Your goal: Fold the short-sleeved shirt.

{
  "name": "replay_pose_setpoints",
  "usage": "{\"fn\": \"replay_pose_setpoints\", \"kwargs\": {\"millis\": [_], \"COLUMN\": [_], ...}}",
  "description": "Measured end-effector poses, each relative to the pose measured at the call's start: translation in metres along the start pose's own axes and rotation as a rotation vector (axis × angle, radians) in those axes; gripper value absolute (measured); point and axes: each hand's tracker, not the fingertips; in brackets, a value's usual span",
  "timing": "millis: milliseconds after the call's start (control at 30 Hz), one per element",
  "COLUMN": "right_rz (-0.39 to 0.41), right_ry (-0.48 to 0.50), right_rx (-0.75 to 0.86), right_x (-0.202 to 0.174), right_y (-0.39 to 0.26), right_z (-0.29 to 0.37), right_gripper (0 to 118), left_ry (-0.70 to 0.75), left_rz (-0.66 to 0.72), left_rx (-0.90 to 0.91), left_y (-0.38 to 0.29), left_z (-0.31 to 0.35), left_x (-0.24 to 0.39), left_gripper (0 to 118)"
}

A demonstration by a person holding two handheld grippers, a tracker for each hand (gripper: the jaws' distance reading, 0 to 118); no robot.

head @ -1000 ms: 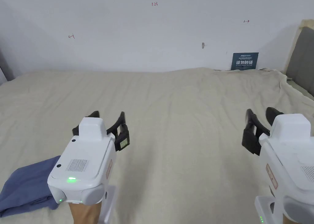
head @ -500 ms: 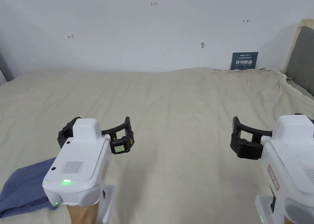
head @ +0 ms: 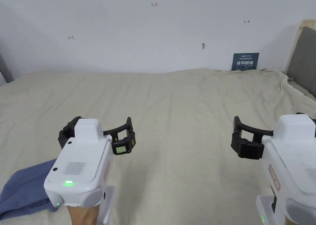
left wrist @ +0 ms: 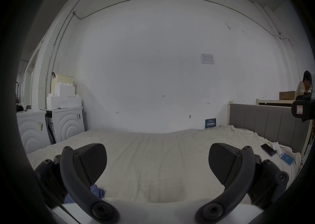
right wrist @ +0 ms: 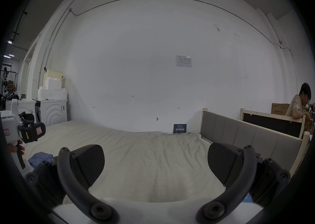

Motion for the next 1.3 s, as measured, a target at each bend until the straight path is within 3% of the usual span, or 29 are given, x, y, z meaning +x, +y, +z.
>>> {"fn": "replay_pose_setpoints", "kwargs": {"millis": [1300], "right_rz": [0.001], "right_ry": [-0.003], "right_rx": [0.006], "right_x": [-0.0001], "right_y": [0.0004], "right_z": [-0.0002], "right_gripper": [118], "left_ry": [0.001], "left_rz": [-0.005], "left_rx": [0.003], "left_y": [-0.0009], "left_z": [-0.0016], "left_x": [-0.0012], "left_gripper": [118]}}
